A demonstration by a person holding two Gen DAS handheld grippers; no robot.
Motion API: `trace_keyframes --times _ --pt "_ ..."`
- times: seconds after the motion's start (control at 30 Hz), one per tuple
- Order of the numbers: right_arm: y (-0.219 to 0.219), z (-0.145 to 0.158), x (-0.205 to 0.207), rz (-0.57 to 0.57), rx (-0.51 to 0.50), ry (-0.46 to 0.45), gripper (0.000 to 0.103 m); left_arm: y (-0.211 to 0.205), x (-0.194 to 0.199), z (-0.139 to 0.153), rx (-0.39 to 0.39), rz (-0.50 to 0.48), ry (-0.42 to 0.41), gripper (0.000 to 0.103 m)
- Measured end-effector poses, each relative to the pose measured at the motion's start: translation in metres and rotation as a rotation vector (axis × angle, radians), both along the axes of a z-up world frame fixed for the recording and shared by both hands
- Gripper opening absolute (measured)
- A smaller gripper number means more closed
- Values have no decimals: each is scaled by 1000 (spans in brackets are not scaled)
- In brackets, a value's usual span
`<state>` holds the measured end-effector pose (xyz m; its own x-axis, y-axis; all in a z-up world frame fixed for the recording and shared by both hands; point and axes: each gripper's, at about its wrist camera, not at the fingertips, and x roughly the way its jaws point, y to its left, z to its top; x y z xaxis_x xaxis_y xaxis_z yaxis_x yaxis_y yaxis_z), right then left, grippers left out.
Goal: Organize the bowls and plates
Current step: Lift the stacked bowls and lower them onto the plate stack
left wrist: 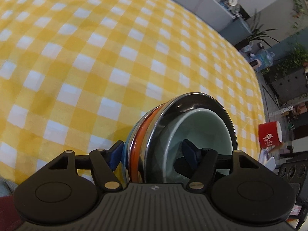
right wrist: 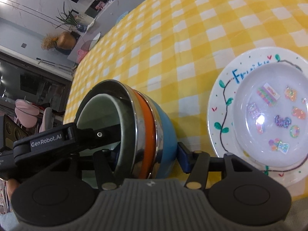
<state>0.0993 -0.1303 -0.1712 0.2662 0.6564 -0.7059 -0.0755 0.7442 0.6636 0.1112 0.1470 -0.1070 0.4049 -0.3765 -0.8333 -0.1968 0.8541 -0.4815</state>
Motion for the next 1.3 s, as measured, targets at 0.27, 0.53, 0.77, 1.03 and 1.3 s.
trace_keyframes --times 0.27,0.53,0.77,1.03,1.3 --pt "-45 55 -9 -91 -34 -28 55 -49 10 45 -20 -105 -68 76" --pt "-122 68 -15 -217 -14 -29 55 -127 31 50 6 -231 -73 76" --pt "-147 33 -8 -272 -27 76 55 -152 51 6 0 -266 15 76" --pt "-148 19 -4 -278 -64 109 55 -152 57 -13 -26 -279 35 76" --pt "-155 24 -14 -284 -71 83 56 -158 38 8 133 -327 -105 74"
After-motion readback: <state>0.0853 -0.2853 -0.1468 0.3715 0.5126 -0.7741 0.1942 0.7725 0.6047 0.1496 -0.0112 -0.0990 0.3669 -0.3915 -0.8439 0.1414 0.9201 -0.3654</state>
